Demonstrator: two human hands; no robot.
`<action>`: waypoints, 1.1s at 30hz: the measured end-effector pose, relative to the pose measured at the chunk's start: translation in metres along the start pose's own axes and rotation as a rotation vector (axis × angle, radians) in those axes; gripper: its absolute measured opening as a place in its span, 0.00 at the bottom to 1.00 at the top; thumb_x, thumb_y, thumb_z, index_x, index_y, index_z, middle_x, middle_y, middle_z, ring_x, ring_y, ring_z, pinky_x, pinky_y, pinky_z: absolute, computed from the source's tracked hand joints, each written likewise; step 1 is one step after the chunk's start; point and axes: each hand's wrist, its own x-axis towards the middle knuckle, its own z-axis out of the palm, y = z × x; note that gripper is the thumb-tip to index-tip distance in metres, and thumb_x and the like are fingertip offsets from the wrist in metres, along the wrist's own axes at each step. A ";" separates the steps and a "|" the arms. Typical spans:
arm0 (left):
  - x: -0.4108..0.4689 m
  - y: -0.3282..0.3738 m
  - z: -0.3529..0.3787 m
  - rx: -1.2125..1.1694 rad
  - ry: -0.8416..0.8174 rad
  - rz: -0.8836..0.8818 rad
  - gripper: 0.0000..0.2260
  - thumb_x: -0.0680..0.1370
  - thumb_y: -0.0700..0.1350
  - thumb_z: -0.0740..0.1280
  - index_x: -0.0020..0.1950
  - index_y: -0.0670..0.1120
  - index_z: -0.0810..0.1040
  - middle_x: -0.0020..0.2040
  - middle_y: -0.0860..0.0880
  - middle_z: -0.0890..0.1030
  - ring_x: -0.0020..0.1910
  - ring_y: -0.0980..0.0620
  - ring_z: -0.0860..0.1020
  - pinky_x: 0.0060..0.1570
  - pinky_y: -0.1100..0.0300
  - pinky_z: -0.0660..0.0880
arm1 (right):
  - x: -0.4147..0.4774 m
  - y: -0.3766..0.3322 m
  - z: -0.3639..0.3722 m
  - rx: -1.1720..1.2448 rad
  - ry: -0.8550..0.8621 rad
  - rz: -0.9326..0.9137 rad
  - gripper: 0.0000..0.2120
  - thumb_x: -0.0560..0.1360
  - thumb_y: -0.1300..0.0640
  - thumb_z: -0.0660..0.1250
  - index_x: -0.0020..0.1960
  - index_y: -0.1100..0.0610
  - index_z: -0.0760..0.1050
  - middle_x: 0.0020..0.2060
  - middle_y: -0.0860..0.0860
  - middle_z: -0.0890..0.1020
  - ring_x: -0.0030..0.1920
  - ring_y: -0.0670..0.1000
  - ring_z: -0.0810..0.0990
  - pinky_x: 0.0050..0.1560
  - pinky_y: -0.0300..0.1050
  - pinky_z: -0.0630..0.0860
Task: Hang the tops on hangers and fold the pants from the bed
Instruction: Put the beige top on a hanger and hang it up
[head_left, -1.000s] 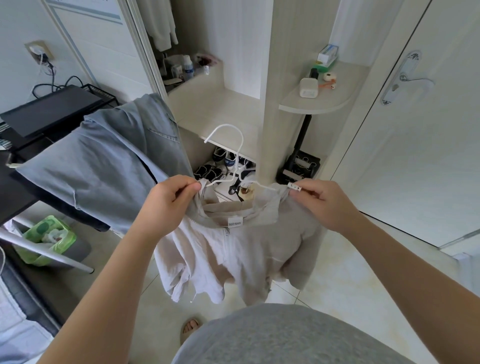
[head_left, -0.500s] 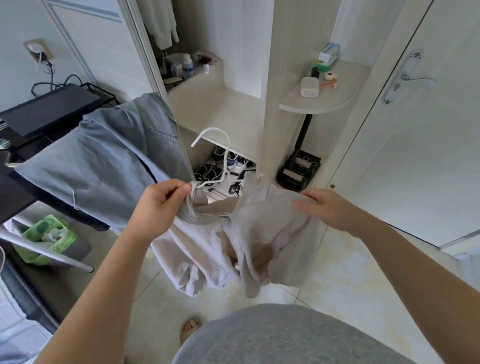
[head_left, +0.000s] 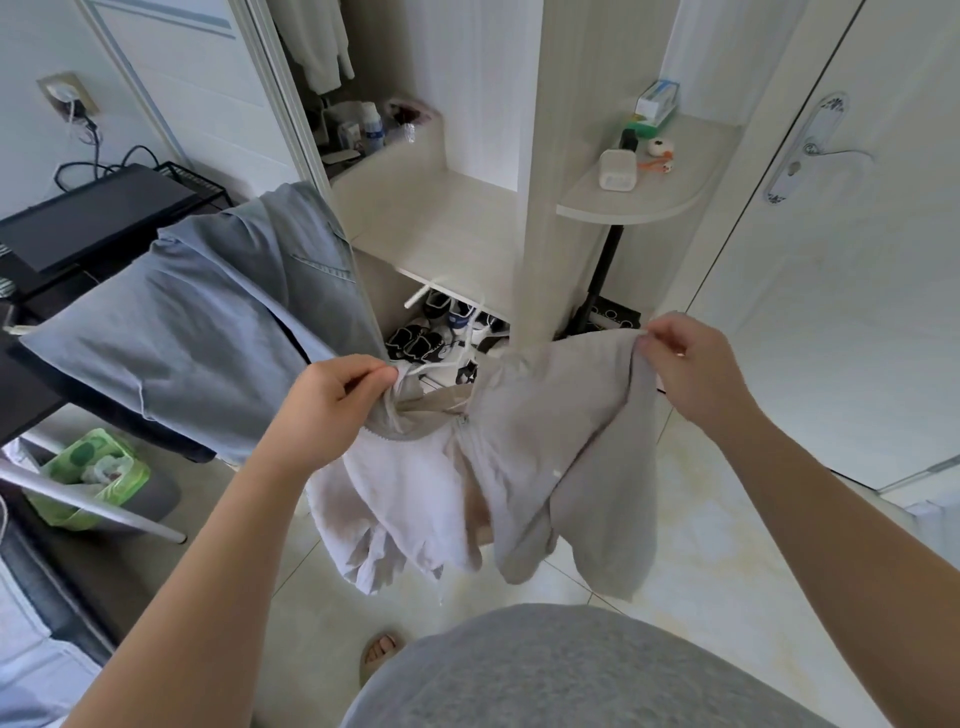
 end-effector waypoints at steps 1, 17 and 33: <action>0.001 0.002 0.002 -0.020 0.005 0.010 0.14 0.82 0.45 0.65 0.40 0.39 0.79 0.31 0.43 0.70 0.29 0.57 0.64 0.30 0.67 0.63 | 0.000 -0.003 0.002 -0.028 -0.085 0.012 0.08 0.79 0.62 0.66 0.44 0.53 0.78 0.39 0.44 0.80 0.41 0.43 0.76 0.44 0.36 0.69; 0.006 0.036 0.028 0.212 0.387 -0.029 0.10 0.83 0.45 0.63 0.46 0.43 0.80 0.45 0.49 0.78 0.47 0.47 0.72 0.47 0.54 0.67 | -0.044 -0.061 0.048 -0.010 -0.454 -0.290 0.20 0.81 0.56 0.65 0.35 0.58 0.61 0.27 0.46 0.63 0.28 0.44 0.64 0.32 0.38 0.61; 0.008 0.040 0.021 -0.329 -0.009 -0.151 0.11 0.82 0.48 0.66 0.42 0.52 0.84 0.40 0.56 0.82 0.36 0.57 0.78 0.41 0.64 0.76 | -0.066 -0.041 0.060 0.151 -0.300 -0.184 0.18 0.81 0.60 0.64 0.35 0.58 0.61 0.28 0.44 0.63 0.30 0.43 0.62 0.32 0.37 0.60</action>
